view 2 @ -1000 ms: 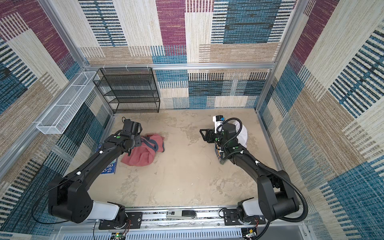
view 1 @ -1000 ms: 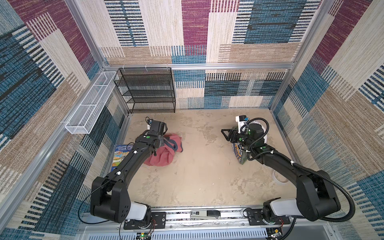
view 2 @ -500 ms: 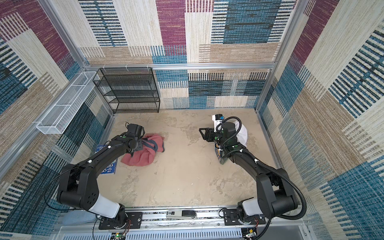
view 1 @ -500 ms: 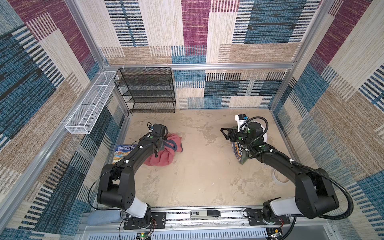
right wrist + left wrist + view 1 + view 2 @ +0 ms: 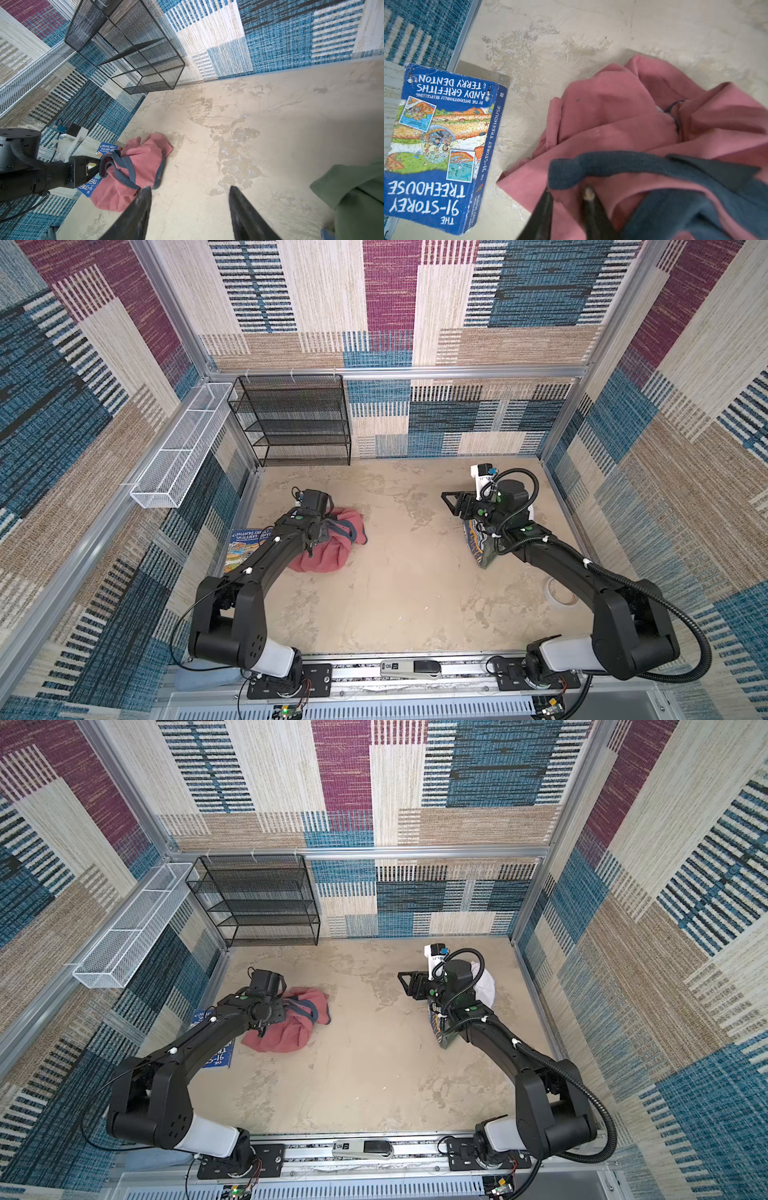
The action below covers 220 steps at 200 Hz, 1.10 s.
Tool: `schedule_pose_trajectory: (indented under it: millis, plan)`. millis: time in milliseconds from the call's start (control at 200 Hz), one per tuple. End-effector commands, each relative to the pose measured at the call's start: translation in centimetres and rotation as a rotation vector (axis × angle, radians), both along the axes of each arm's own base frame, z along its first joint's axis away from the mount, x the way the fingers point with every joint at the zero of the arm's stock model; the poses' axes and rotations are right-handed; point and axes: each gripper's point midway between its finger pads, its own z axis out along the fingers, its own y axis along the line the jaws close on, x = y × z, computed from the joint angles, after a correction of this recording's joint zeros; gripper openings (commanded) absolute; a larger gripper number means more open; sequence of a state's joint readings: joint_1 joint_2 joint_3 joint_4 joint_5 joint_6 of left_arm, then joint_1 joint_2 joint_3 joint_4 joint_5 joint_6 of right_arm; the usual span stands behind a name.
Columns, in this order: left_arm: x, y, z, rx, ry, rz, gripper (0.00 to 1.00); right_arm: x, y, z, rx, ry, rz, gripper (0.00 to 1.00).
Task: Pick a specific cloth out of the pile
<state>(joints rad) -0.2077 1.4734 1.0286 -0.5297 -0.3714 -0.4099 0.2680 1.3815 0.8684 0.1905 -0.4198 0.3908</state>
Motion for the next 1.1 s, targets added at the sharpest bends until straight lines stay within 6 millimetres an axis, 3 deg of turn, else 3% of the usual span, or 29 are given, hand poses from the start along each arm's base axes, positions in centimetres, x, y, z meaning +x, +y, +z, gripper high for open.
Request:
schedule_pose_trajectory:
  millis: [0, 280, 516, 721, 886, 1097]
  plan:
    - [-1.6, -0.4, 0.3, -0.047, 0.02, -0.007, 0.37, -0.3, 0.1, 0.9, 0.003, -0.025, 0.011, 0.63]
    - [-5.1, 0.8, 2.4, -0.089, -0.047, 0.068, 0.46, -0.4, 0.9, 1.4, 0.043, -0.03, 0.058, 0.62]
    - [-7.6, 2.2, -0.4, -0.158, 0.012, 0.19, 0.44, 0.2, 1.8, 1.2, 0.063, -0.025, 0.1, 0.62]
    - [-9.3, 4.6, -3.4, -0.264, -0.006, 0.353, 0.45, 0.8, 2.5, 1.1, 0.09, -0.013, 0.126, 0.62]
    - [-9.4, 6.2, -4.5, -0.343, -0.035, 0.421, 0.45, 1.0, 2.8, 0.4, 0.102, 0.003, 0.139, 0.62]
    - [-7.9, 7.3, -5.3, -0.418, -0.077, 0.454, 0.46, 1.6, 2.9, -0.2, 0.097, 0.017, 0.138, 0.62]
